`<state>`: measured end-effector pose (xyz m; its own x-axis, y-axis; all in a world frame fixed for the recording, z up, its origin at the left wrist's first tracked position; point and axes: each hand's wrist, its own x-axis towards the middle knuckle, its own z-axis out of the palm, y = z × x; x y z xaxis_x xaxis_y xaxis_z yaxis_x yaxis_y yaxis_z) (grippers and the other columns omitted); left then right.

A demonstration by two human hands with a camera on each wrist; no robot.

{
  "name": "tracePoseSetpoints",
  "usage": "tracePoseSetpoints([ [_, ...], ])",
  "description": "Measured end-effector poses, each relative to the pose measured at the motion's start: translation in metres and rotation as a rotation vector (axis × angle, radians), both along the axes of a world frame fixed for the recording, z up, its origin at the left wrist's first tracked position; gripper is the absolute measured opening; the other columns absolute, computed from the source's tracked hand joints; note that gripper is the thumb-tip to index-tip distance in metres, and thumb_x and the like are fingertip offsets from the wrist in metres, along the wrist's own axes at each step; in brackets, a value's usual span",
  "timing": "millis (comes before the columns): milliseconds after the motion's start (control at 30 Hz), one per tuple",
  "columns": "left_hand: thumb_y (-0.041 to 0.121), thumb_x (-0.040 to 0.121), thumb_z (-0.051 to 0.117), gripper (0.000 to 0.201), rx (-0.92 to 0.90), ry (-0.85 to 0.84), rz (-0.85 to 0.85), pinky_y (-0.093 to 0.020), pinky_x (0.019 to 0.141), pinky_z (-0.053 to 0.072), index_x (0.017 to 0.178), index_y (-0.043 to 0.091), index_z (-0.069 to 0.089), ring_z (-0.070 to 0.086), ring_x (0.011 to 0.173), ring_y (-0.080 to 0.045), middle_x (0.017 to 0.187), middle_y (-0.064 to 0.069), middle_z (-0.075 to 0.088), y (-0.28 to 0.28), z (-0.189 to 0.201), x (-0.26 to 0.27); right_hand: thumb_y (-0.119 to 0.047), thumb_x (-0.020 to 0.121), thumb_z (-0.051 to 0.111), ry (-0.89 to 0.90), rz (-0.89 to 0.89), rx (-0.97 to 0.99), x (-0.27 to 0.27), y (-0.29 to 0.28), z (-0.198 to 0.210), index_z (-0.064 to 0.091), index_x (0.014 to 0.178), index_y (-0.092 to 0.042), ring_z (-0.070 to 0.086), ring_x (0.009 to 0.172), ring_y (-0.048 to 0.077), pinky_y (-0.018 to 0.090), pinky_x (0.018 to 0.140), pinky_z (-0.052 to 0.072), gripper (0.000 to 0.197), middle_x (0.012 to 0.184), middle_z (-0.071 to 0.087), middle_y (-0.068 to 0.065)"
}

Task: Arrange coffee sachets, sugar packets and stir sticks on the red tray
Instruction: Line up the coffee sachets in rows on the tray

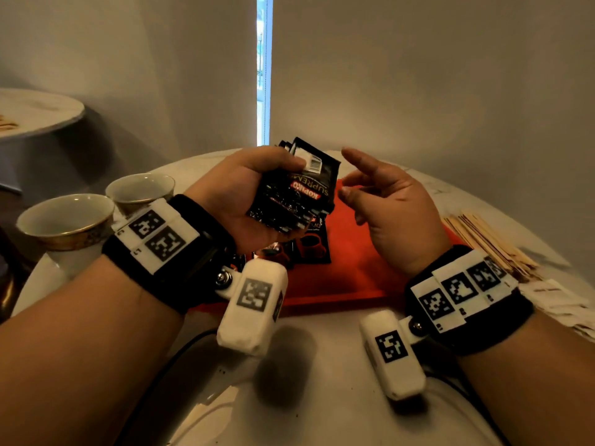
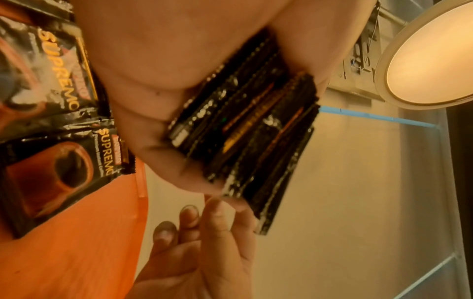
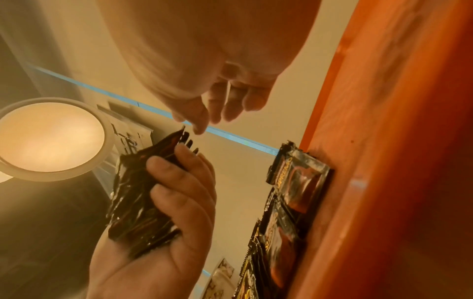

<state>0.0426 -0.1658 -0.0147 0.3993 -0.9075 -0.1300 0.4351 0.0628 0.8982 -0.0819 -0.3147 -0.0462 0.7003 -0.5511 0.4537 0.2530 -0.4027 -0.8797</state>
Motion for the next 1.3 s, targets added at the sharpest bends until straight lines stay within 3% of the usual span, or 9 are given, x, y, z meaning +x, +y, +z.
tracePoseSetpoints([
  [133, 0.026, 0.082, 0.056, 0.049, 0.008, -0.002, -0.040, -0.032, 0.070, 0.052, 0.128, 0.008, 0.059, 0.066, 0.082, -0.023, 0.106, -0.013, 0.066, 0.000, -0.002, 0.000, 0.009, 0.090, 0.063, -0.105, 0.046, 0.044, 0.000, 0.011, 0.004, 0.061, 0.128, -0.014, 0.058, 0.060, -0.006, 0.009, 0.061, 0.046, 0.045, 0.090, 0.066, 0.005],
  [300, 0.026, 0.084, 0.057, 0.029, 0.050, -0.011, -0.033, -0.032, 0.071, 0.049, 0.108, 0.010, 0.064, 0.065, 0.077, -0.022, 0.098, -0.012, 0.067, 0.001, 0.000, -0.002, 0.013, 0.088, 0.062, -0.143, -0.004, 0.035, 0.000, 0.013, 0.004, 0.067, 0.117, -0.009, 0.059, 0.060, -0.008, 0.007, 0.060, 0.044, 0.036, 0.083, 0.067, -0.002],
  [433, 0.028, 0.088, 0.056, 0.051, 0.071, -0.009, -0.057, -0.033, 0.072, 0.048, 0.135, 0.007, 0.057, 0.064, 0.085, -0.021, 0.116, -0.013, 0.062, 0.002, -0.001, -0.003, 0.010, 0.086, 0.067, -0.149, -0.061, 0.004, 0.001, 0.010, 0.002, 0.071, 0.108, -0.009, 0.061, 0.064, -0.008, 0.008, 0.061, 0.044, 0.029, 0.085, 0.069, -0.001],
  [600, 0.030, 0.089, 0.056, 0.054, 0.087, -0.031, -0.071, -0.033, 0.073, 0.047, 0.137, 0.007, 0.055, 0.064, 0.086, -0.022, 0.117, -0.013, 0.061, 0.002, 0.001, -0.002, 0.006, 0.084, 0.071, -0.163, -0.079, -0.011, 0.001, 0.008, 0.001, 0.072, 0.109, -0.005, 0.064, 0.072, -0.008, 0.008, 0.065, 0.046, 0.028, 0.086, 0.069, -0.003],
  [700, 0.035, 0.086, 0.059, 0.040, 0.091, -0.025, -0.080, -0.029, 0.068, 0.050, 0.117, 0.011, 0.065, 0.067, 0.078, -0.021, 0.103, -0.010, 0.067, 0.004, 0.003, -0.002, 0.004, 0.085, 0.071, -0.137, -0.110, -0.023, 0.001, 0.006, 0.001, 0.074, 0.101, -0.006, 0.065, 0.071, -0.007, 0.008, 0.066, 0.046, 0.020, 0.078, 0.070, -0.012],
  [767, 0.039, 0.080, 0.062, 0.036, 0.113, -0.048, -0.047, -0.029, 0.069, 0.050, 0.102, 0.010, 0.068, 0.067, 0.074, -0.021, 0.092, -0.009, 0.068, 0.006, 0.006, -0.001, 0.000, 0.086, 0.072, -0.098, -0.163, -0.025, 0.001, 0.004, 0.000, 0.074, 0.087, -0.014, 0.059, 0.059, -0.008, 0.007, 0.059, 0.042, 0.014, 0.061, 0.065, -0.019],
  [833, 0.038, 0.078, 0.063, 0.038, 0.124, -0.141, 0.033, -0.032, 0.071, 0.050, 0.103, 0.010, 0.067, 0.066, 0.073, -0.022, 0.090, -0.011, 0.067, 0.011, 0.011, 0.004, -0.007, 0.087, 0.074, -0.065, -0.218, -0.037, 0.001, 0.001, 0.000, 0.071, 0.080, -0.023, 0.054, 0.054, -0.007, 0.009, 0.056, 0.040, 0.017, 0.054, 0.061, -0.022],
  [1033, 0.039, 0.076, 0.062, 0.039, 0.120, -0.244, 0.220, -0.042, 0.081, 0.054, 0.105, 0.013, 0.065, 0.067, 0.074, -0.018, 0.088, -0.006, 0.067, 0.037, 0.026, 0.031, -0.007, 0.085, 0.074, 0.116, -0.144, 0.118, 0.008, 0.002, -0.007, 0.068, 0.074, -0.018, 0.050, 0.050, 0.016, 0.025, 0.050, 0.042, 0.017, 0.054, 0.059, -0.002],
  [1300, 0.037, 0.089, 0.060, 0.027, 0.179, -0.201, 0.259, -0.056, 0.086, 0.055, 0.102, 0.014, 0.068, 0.068, 0.086, -0.022, 0.097, -0.009, 0.068, 0.044, 0.025, 0.031, -0.001, 0.083, 0.075, 0.558, 0.140, 0.222, 0.017, 0.022, -0.021, 0.068, 0.101, -0.013, 0.056, 0.053, 0.016, 0.029, 0.048, 0.047, 0.023, 0.067, 0.066, 0.006],
])
